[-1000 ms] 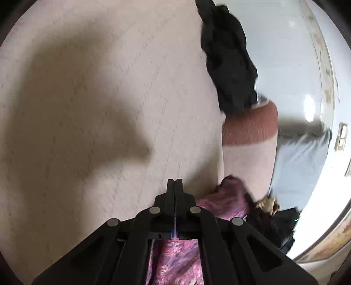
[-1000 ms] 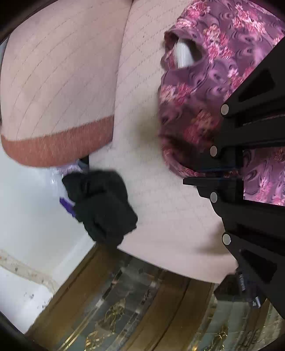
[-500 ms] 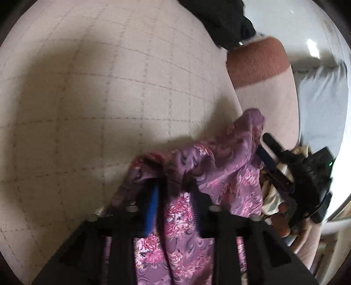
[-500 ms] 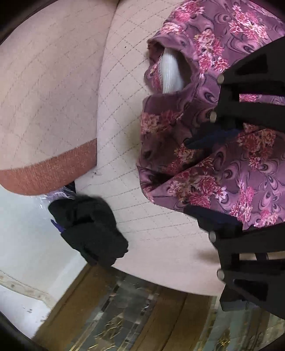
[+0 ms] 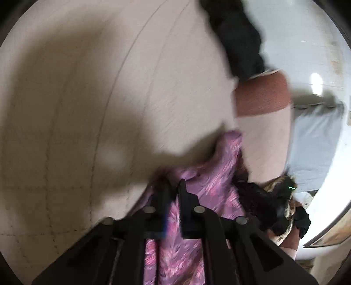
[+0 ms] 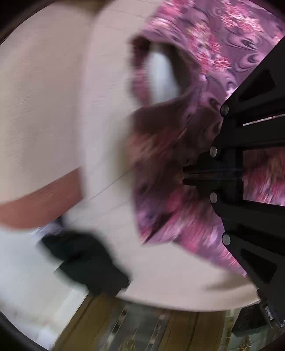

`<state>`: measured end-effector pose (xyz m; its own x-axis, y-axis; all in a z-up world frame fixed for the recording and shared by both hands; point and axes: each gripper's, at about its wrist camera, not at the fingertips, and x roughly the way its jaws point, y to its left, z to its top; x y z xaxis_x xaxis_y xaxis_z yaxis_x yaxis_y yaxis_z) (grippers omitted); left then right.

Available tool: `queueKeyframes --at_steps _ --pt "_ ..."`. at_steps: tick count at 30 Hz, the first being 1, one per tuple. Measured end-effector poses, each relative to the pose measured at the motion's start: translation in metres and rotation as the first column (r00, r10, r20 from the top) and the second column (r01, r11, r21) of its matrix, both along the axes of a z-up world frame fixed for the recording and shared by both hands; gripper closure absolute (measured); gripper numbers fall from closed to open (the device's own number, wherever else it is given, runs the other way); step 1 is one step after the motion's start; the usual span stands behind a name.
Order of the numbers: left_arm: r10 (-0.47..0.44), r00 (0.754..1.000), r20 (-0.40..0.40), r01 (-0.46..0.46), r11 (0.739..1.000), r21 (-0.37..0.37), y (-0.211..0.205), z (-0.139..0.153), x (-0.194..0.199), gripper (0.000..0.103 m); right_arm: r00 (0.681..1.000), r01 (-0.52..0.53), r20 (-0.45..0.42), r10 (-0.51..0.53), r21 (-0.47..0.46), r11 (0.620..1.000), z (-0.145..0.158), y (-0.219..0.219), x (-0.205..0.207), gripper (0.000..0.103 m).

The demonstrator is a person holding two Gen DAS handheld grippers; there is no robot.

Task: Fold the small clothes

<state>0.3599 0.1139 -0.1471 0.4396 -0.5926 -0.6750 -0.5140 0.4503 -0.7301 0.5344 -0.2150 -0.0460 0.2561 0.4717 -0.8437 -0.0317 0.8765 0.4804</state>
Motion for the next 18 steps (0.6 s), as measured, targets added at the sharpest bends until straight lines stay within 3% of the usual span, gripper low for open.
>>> queueKeyframes --at_steps 1,2,3,4,5,6,8,11,15,18 --pt "-0.001 1.000 0.001 0.001 1.000 -0.018 -0.003 -0.002 -0.001 0.092 1.000 0.011 0.004 -0.011 0.028 1.000 0.004 -0.005 -0.006 0.098" --pt "-0.003 1.000 0.008 0.003 1.000 0.010 -0.006 0.003 -0.003 0.087 0.999 0.020 0.038 -0.023 0.064 0.998 0.013 -0.012 -0.016 0.097" --pt "-0.025 0.999 0.023 0.024 0.998 0.062 -0.011 0.013 -0.004 0.081 0.995 0.029 0.088 -0.039 0.115 0.993 0.030 -0.024 -0.037 0.083" --pt "-0.055 0.997 0.046 0.049 0.992 0.117 -0.019 0.024 -0.006 0.066 0.992 0.033 0.116 -0.052 0.158 0.987 0.042 -0.035 -0.056 0.058" --pt "-0.077 0.995 0.070 0.064 0.982 0.178 -0.031 0.034 -0.002 0.056 0.989 0.037 0.136 -0.065 0.197 0.980 0.050 -0.045 -0.075 0.046" --pt "-0.107 0.989 0.101 0.075 0.958 0.277 -0.043 0.049 -0.006 0.054 0.982 0.048 0.164 -0.090 0.240 0.970 0.061 -0.058 -0.102 0.033" --pt "-0.177 0.974 0.141 0.111 0.918 0.382 -0.061 0.062 -0.014 0.048 0.966 0.075 0.217 -0.144 0.297 0.952 0.075 -0.090 -0.166 0.032" --pt "-0.346 0.924 0.164 0.242 0.858 0.453 -0.104 0.071 -0.017 0.046 0.935 0.148 0.260 -0.242 0.336 0.930 0.075 -0.136 -0.238 0.029" --pt "-0.559 0.817 0.145 0.442 0.767 0.465 -0.166 0.068 -0.047 0.043 0.855 0.356 0.209 -0.474 0.427 0.831 0.044 -0.221 -0.312 0.029" --pt "-0.622 0.768 0.153 0.488 0.723 0.489 -0.199 0.071 -0.071 0.043 0.774 0.517 0.106 -0.625 0.465 0.719 0.025 -0.288 -0.326 0.029"
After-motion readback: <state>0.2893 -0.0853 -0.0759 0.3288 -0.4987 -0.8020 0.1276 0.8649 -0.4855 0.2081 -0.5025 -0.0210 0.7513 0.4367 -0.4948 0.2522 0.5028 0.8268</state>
